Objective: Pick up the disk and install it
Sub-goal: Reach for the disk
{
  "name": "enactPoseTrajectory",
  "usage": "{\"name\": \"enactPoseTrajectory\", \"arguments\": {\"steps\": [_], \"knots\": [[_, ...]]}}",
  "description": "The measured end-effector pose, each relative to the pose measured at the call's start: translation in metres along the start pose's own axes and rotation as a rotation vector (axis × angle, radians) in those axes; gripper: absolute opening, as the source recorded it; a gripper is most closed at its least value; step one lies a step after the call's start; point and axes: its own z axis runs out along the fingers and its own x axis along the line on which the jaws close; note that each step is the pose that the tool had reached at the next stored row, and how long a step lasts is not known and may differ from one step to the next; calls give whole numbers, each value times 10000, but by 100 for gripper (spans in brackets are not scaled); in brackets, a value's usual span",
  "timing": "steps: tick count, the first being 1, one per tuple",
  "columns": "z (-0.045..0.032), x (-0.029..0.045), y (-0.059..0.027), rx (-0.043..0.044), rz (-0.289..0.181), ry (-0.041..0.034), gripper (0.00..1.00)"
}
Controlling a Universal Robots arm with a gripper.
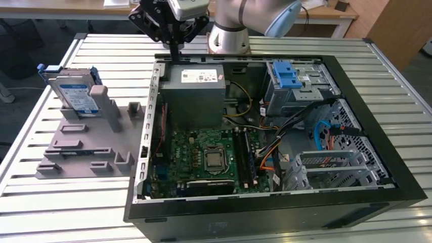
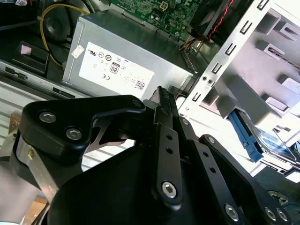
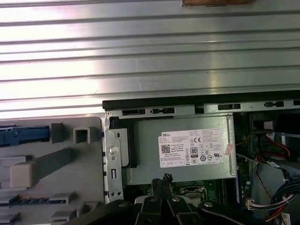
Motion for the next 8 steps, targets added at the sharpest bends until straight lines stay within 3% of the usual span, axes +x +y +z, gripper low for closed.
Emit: {"name": "enactPoseTrajectory", "arguments": {"steps": [8], "knots": [[1, 68, 12, 1, 1, 8, 11]]}}
